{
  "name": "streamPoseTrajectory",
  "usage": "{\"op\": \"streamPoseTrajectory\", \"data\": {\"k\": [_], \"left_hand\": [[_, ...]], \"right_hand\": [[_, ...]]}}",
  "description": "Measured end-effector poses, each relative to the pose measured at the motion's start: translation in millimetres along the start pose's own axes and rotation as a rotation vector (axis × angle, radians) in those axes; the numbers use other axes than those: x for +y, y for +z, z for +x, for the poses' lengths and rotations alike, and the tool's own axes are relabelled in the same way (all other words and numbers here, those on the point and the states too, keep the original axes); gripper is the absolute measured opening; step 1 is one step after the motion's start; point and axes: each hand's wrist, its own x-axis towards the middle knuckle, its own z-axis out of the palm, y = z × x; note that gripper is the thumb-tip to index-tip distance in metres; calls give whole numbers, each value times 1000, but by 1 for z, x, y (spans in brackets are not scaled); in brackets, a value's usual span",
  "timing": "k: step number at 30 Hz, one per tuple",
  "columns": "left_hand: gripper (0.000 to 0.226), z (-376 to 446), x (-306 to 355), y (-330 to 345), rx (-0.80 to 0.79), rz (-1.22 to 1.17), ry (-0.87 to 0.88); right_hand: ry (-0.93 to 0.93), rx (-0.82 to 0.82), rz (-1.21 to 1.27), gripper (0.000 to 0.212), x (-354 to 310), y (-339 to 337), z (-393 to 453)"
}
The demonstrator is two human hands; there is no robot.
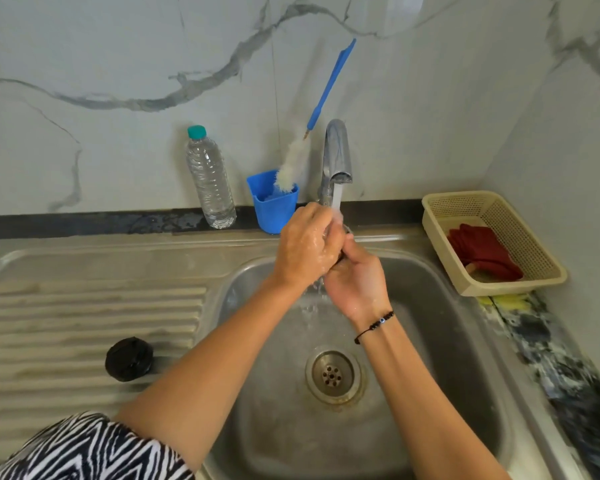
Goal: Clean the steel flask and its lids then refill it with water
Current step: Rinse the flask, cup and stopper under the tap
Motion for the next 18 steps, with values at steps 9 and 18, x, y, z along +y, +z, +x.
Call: {"op": "streamPoseTrajectory", "data": {"k": [9,18], "left_hand": [[30,45,24,-5,-578,-10,-891],[24,36,16,-23,-481,-771,-1442]], "right_hand": [[-267,-40,-417,40,2,-7,-5],[-599,-127,-1202,30,-3,-20,2]]}}
